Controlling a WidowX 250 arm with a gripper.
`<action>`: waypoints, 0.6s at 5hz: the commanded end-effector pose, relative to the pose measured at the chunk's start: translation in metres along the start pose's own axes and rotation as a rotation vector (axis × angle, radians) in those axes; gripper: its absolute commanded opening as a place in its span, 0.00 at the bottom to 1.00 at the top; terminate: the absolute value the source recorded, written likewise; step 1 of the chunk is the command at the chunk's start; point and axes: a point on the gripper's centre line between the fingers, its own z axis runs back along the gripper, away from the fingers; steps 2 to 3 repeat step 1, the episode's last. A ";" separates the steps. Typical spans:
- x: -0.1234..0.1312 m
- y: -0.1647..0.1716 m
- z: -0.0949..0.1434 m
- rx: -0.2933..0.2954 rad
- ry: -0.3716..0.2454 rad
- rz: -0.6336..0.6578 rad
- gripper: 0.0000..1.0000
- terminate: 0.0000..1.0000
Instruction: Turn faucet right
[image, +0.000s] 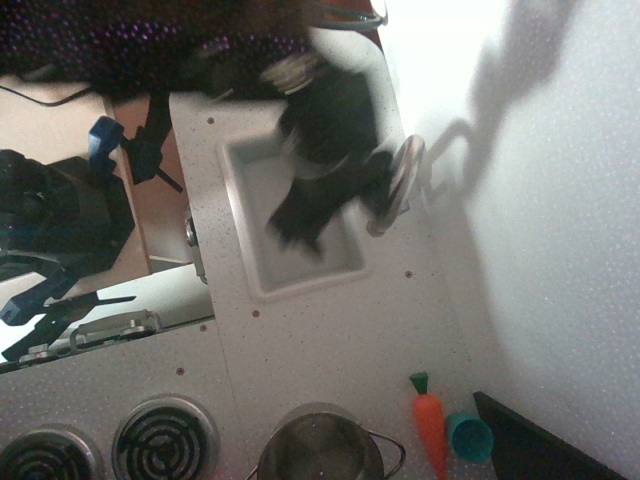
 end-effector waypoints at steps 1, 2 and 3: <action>-0.074 0.020 0.021 -0.015 0.308 -0.094 1.00 1.00; -0.074 0.020 0.021 -0.015 0.308 -0.094 1.00 1.00; -0.074 0.020 0.021 -0.015 0.308 -0.094 1.00 1.00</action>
